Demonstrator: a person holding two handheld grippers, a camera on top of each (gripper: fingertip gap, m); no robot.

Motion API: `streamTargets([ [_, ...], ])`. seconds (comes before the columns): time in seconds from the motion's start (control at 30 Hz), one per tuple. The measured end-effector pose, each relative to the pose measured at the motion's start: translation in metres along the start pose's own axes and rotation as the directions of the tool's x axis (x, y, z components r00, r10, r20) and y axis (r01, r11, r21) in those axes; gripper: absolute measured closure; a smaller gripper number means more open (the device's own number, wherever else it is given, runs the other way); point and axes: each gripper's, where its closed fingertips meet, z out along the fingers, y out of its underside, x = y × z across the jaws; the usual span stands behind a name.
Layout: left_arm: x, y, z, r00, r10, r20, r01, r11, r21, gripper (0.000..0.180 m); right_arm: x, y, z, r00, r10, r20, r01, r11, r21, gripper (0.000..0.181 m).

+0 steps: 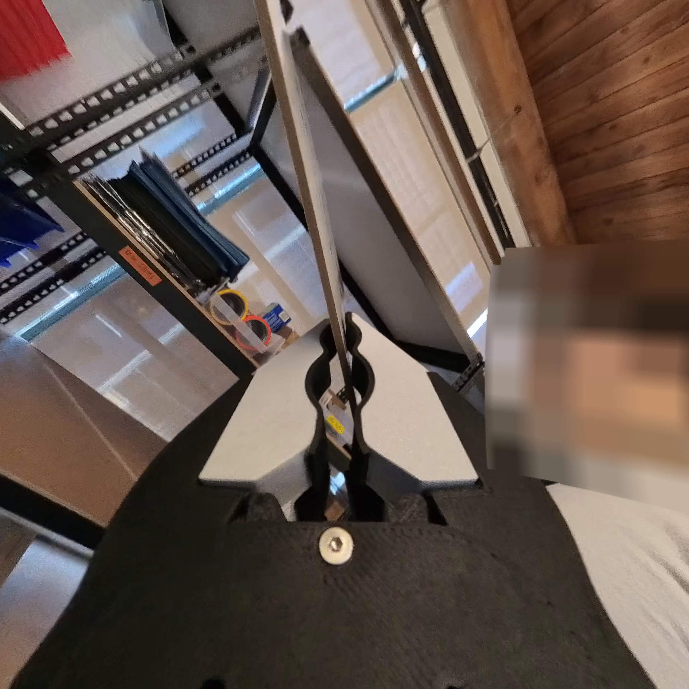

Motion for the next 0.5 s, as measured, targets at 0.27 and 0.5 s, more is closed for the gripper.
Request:
streamTargets([
  [0.27,-0.087,-0.028,0.111,0.999,-0.010,-0.052,0.001,0.983,-0.182,0.178,0.201,-0.011,-0.073,0.730,-0.087,-0.678,-0.070,0.977,-0.200,0.159],
  [0.5,-0.118,-0.009,0.168,0.991,-0.082,-0.109,0.074,0.994,-0.074,0.178,0.262,0.008,-0.048,0.711,-0.075,-0.699,-0.145,0.957,-0.250,0.159],
])
